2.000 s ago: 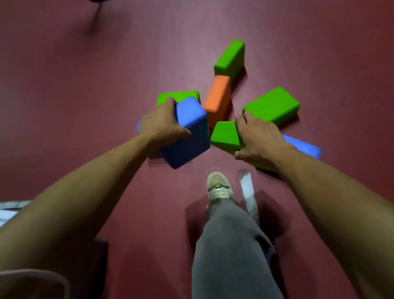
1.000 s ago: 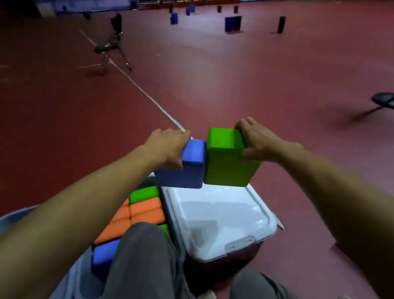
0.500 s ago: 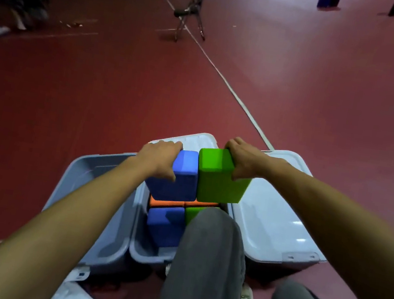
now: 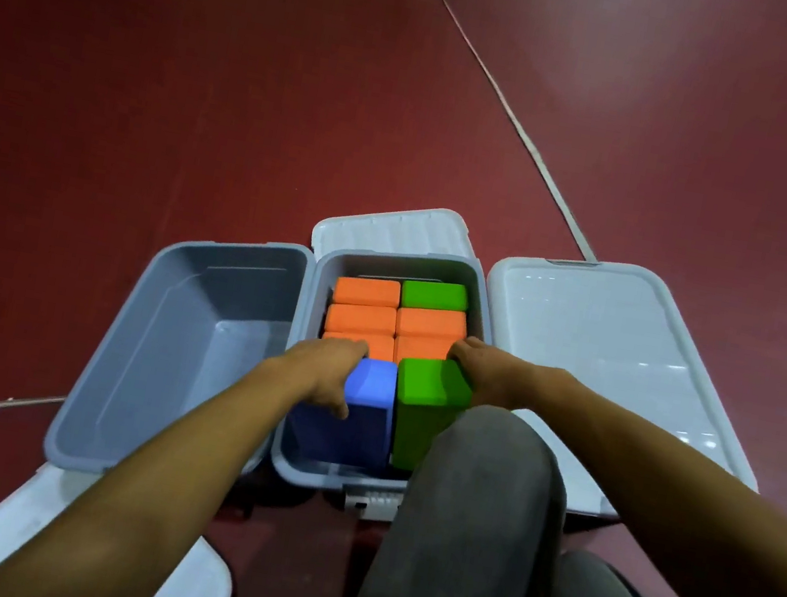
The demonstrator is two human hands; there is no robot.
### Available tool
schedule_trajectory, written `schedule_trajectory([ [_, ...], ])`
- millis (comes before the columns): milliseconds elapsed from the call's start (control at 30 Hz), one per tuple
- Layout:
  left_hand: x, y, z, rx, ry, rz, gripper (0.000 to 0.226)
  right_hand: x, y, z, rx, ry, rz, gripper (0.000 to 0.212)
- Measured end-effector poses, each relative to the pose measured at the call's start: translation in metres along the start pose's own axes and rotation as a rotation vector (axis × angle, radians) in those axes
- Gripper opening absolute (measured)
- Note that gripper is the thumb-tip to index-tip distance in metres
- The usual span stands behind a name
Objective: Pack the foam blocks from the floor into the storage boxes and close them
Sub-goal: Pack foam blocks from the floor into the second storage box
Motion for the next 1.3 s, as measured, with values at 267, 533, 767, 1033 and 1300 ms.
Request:
schedule_trajectory([
  [267, 0.022, -0.059, -0.018, -0.012, 0.01, 0.048, 0.083, 0.032, -0.041, 0.004, -0.002, 0.01, -0.095, 0.096],
  [533, 0.055, -0.093, -0.026, 0.041, 0.06, 0.053, 0.079, 0.049, -0.067, 0.015, -0.119, 0.0, -0.118, 0.092],
  [767, 0.074, -0.119, -0.03, 0.11, 0.08, 0.043, 0.076, 0.059, -0.101, 0.02, -0.299, 0.031, -0.107, 0.093],
  [1033, 0.086, -0.147, -0.044, 0.146, 0.096, 0.049, 0.093, 0.074, -0.152, 0.027, -0.399, 0.013, -0.118, 0.081],
  [1300, 0.087, -0.179, -0.033, 0.023, 0.205, 0.079, 0.1, 0.072, -0.198, 0.026, -0.345, -0.096, 0.014, 0.097],
])
Point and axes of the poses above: each hand's wrist, its own x-axis towards the middle knuckle, its own y-axis out of the back of the hand, z = x × y, the point moved 2 cm from there along x, towards the middle knuckle, and after that the axes turned 9 degrees about -x, right-handed, at the moved point
